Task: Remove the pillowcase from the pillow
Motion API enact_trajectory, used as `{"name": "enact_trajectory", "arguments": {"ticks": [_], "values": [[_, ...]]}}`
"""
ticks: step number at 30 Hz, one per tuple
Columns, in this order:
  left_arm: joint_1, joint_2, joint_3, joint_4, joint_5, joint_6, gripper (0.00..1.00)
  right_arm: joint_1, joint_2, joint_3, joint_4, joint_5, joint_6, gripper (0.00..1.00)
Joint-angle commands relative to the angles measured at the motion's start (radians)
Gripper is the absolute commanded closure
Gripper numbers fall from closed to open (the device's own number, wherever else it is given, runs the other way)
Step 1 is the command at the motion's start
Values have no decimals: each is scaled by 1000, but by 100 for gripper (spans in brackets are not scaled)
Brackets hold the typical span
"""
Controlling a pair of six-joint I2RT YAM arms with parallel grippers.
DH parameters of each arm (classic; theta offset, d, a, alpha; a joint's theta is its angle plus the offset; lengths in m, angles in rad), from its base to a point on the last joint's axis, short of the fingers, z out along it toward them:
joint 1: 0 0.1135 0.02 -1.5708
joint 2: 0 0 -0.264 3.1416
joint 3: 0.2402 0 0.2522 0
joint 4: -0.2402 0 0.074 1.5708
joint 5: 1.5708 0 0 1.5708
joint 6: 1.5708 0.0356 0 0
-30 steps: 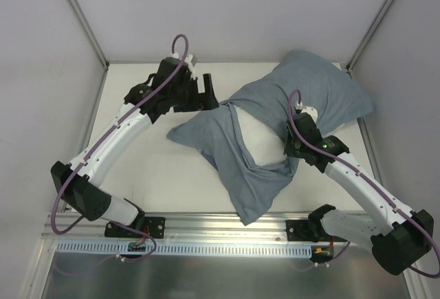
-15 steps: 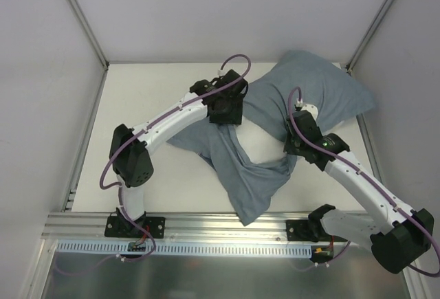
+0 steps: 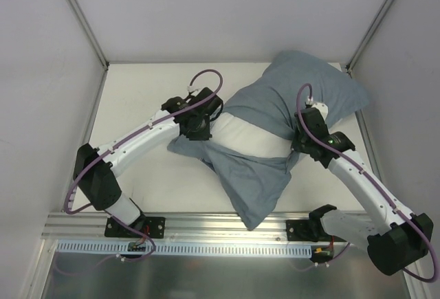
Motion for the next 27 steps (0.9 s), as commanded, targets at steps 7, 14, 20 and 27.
{"name": "enact_trajectory", "arguments": {"ticks": [7, 14, 20, 27], "values": [[216, -85, -242, 123, 98, -75, 100, -9, -36, 23, -13, -17, 12, 99], [296, -153, -483, 289, 246, -88, 100, -20, -70, -28, -16, 1, 12, 99], [349, -59, -586, 404, 445, -135, 100, -29, -59, -62, -15, 6, 27, 99], [408, -54, -520, 521, 567, -82, 100, -9, -74, 4, -50, -36, -77, 99]]}}
